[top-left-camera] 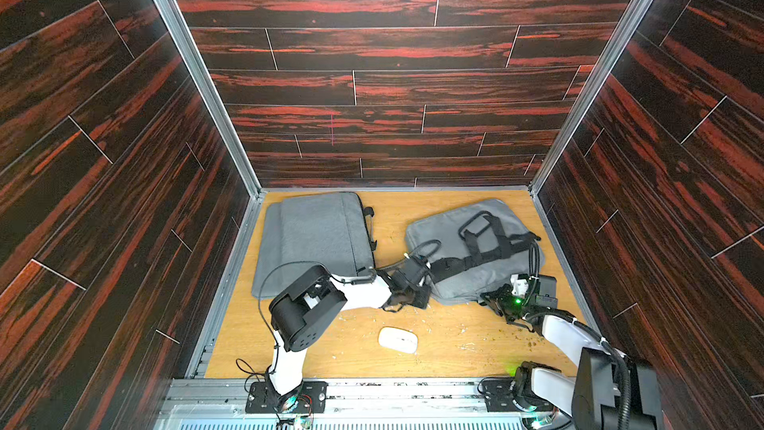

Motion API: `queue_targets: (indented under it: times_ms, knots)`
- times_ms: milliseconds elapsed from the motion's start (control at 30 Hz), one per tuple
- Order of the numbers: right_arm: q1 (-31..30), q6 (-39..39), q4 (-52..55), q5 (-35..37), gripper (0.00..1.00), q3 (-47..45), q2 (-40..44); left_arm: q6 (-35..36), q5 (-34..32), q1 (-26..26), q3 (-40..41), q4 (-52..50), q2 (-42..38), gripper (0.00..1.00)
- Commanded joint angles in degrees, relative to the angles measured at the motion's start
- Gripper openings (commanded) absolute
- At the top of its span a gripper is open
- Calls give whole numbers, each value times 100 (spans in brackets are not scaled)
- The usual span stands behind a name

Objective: Put the mouse into the laptop bag
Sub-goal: Zip the zipper on the zippered laptop bag.

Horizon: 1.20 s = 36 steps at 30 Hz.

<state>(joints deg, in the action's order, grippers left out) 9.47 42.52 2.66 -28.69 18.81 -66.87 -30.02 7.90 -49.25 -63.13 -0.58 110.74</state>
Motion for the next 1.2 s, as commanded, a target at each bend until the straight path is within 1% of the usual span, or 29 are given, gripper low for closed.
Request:
queue_targets:
  times_ms: [0, 200, 367, 467, 500, 600, 667, 700, 733, 767, 800, 867, 900, 933, 967, 1067, 1167]
  knots:
    - [265, -419, 429, 418, 0, 160, -126, 186, -930, 363, 8, -685, -149, 0]
    - [374, -684, 741, 608, 0, 544, -234, 347, -1047, 454, -99, -873, -172, 0]
    - [555, -839, 851, 730, 0, 1062, -561, 182, -808, 426, 285, -829, -481, 0]
    - [568, -852, 784, 758, 0, 1420, -914, 11, -681, 192, 547, -752, -694, 0]
    - [563, -847, 748, 736, 0, 1535, -1030, -50, -699, 27, 571, -766, -726, 0]
    - [559, -877, 706, 714, 0, 1853, -1286, -171, -647, -520, 421, -780, -684, 0]
    - [556, -950, 763, 824, 0, 2017, -1382, -295, -402, -758, 279, -598, -526, 0]
    - [556, -974, 823, 918, 6, 2092, -1406, -351, -313, -848, 193, -522, -432, 0]
    - [556, -1006, 878, 1083, 25, 2137, -1423, -372, -283, -908, 90, -505, -315, 0]
    - [555, -1009, 922, 1126, 40, 2150, -1387, -373, -272, -936, -4, -517, -223, 0]
    - [559, -993, 985, 1154, 48, 2130, -1316, -358, -261, -946, -91, -531, -154, 0]
    - [500, -985, 1089, 1151, 56, 1979, -1078, -300, -254, -946, -210, -544, -90, 0]
    - [446, -965, 1164, 1165, 65, 1855, -884, -272, -261, -946, -270, -561, -79, 0]
    - [363, -942, 1235, 1197, 97, 1699, -664, -243, -252, -946, -340, -582, -58, 0]
    - [270, -907, 1301, 1223, 99, 1560, -484, -224, -232, -946, -414, -600, -33, 0]
    - [-238, -581, 1362, 1265, 98, 1047, 221, -206, -160, -953, -587, -617, 77, 0]
    - [-983, -157, 1521, 1749, 98, 644, 917, -206, -138, -972, -732, -679, 188, 0]
